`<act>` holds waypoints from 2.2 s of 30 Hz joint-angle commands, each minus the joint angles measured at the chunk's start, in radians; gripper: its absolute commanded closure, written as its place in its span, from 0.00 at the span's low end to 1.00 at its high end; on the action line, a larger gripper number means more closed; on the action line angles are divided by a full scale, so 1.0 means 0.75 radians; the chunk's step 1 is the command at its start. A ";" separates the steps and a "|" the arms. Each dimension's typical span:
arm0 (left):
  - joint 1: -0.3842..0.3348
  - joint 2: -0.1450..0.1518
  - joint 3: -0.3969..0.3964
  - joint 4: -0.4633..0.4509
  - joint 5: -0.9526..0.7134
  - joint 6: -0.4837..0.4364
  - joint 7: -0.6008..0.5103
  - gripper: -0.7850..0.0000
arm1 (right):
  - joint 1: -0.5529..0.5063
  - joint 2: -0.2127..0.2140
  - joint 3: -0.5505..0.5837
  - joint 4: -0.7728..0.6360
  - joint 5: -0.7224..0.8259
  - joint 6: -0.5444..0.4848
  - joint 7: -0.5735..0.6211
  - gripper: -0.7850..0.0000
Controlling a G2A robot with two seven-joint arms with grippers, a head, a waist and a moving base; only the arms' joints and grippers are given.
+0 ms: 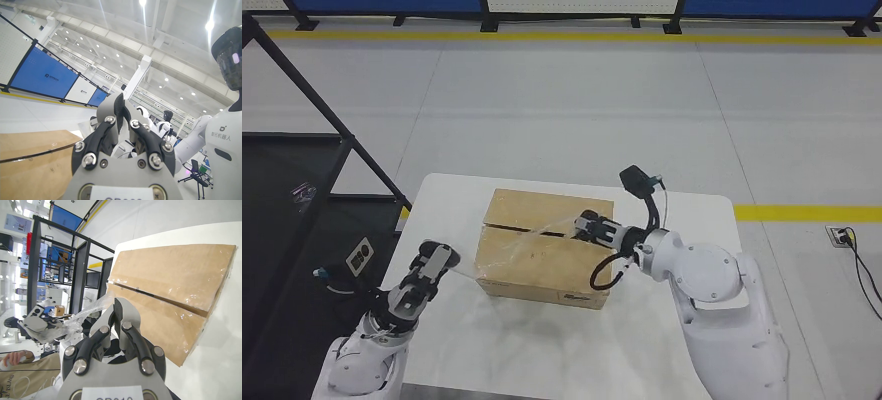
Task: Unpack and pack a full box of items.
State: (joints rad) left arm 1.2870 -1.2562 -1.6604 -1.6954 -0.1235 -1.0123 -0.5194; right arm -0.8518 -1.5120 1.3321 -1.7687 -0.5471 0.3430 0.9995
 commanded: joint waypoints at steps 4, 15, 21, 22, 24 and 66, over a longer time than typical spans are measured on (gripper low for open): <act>-0.010 0.007 0.007 0.027 -0.014 0.001 0.018 0.52 | -0.030 -0.002 0.009 -0.048 0.077 0.029 -0.130 1.00; -0.025 0.024 0.015 0.053 -0.026 0.000 0.036 0.49 | -0.076 -0.002 0.023 -0.104 0.217 0.066 -0.345 1.00; -0.030 0.032 0.018 0.068 -0.028 0.000 0.041 0.48 | -0.090 -0.003 0.037 -0.123 0.296 0.075 -0.449 1.00; -0.031 0.033 0.019 0.070 -0.029 0.000 0.042 0.48 | -0.091 -0.003 0.040 -0.124 0.312 0.074 -0.461 1.00; -0.033 0.036 0.020 0.076 -0.031 0.000 0.043 0.47 | -0.094 -0.002 0.048 -0.126 0.343 0.070 -0.487 1.00; 0.056 0.070 0.019 0.127 -0.255 0.140 0.181 0.32 | -0.126 0.011 0.045 -0.167 0.564 0.097 -0.723 1.00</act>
State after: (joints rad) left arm 1.3234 -1.2046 -1.6468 -1.5918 -0.2880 -0.9166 -0.3762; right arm -0.9382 -1.5030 1.3657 -1.8889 -0.1458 0.4279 0.4693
